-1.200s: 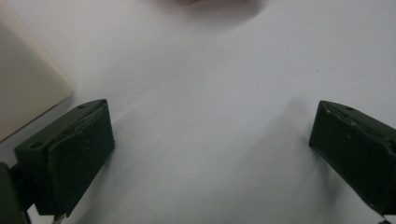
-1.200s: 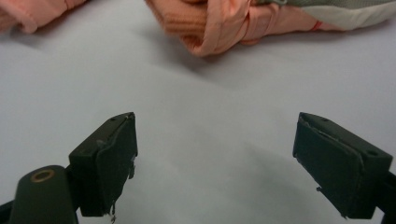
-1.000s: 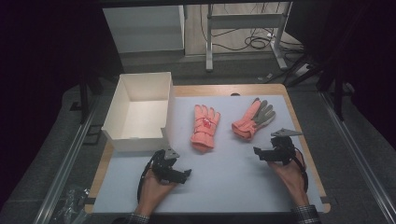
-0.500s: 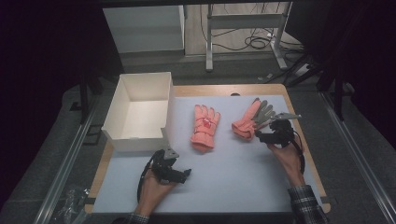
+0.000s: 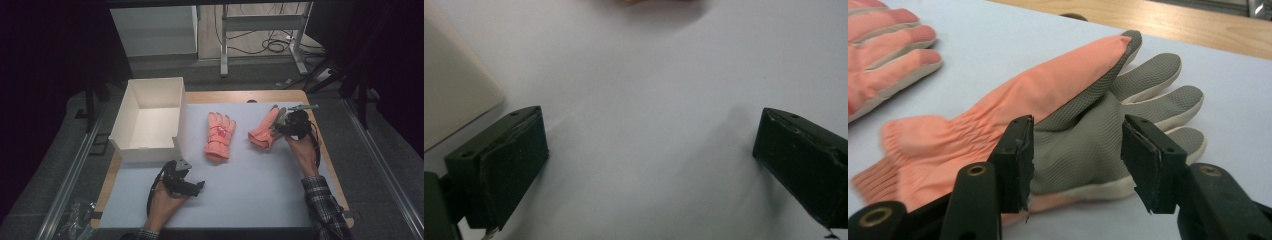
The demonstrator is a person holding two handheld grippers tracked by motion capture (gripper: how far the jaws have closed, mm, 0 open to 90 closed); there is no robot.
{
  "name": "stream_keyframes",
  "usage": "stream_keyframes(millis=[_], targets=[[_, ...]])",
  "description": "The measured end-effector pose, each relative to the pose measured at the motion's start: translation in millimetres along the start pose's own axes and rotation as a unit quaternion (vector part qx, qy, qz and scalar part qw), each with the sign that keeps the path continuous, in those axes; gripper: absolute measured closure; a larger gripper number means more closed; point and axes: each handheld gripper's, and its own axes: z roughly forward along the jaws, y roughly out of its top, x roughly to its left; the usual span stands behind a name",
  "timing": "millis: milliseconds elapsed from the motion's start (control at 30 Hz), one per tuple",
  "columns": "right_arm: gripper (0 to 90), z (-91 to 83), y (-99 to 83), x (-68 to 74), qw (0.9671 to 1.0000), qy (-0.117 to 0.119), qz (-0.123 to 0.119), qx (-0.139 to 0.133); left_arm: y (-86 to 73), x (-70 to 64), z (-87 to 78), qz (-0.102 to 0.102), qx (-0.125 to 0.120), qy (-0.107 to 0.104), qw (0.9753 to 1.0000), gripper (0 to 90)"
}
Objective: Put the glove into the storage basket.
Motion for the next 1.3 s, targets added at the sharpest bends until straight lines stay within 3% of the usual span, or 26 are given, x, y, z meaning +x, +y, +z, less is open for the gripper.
stream_keyframes(millis=[133, 233, 300, 433, 533, 600, 800, 1000, 1300], targets=[[47.6, 12.2, 1.3, -3.7, 0.9997, 0.005, 0.022, 0.011, 0.0, 0.1, 0.0, 0.0, 0.0, 0.0, 1.0, 1.2], [47.6, 20.2, 0.4, -3.3, 0.9995, -0.008, 0.017, 0.026, 0.0, 0.1, 0.0, 0.0, 0.0, 0.0, 1.0, 1.2], [48.5, 26.0, -0.6, -4.7, 0.999, -0.002, 0.026, 0.036, 0.0, 0.1, 0.0, 0.0, 0.0, 0.0, 1.0, 1.2], [61.7, 32.6, -3.4, -3.5, 0.998, 0.001, 0.037, 0.051, 0.0, -0.1, 0.0, 0.0, 0.0, 0.001, 1.0, 1.1], [77.1, 32.7, -6.9, -5.4, 0.9977, 0.007, 0.048, 0.047, 0.0, -0.2, 0.1, 0.0, 0.0, 0.001, 1.0, 1.2], [82.7, 32.0, -8.7, -8.4, 0.9973, 0.012, 0.055, 0.046, 0.0, -0.2, 0.1, 0.0, 0.0, 0.001, 1.0, 1.2], [85.2, 30.0, -3.9, -1.1, 0.998, -0.007, 0.036, 0.051, 0.0, 0.0, 0.0, 0.0, 0.0, 0.0, 1.0, 1.2], [86.1, 19.0, 1.3, -7.1, 0.9963, 0.024, 0.066, 0.049, 0.0, 0.0, 0.0, 0.0, 0.0, 0.0, 1.0, 1.2], [86.3, -0.3, 4.0, -6.0, 0.9962, 0.056, 0.057, 0.035, 0.0, -0.2, 0.1, 0.0, 0.0, 0.001, 1.0, 1.2]])
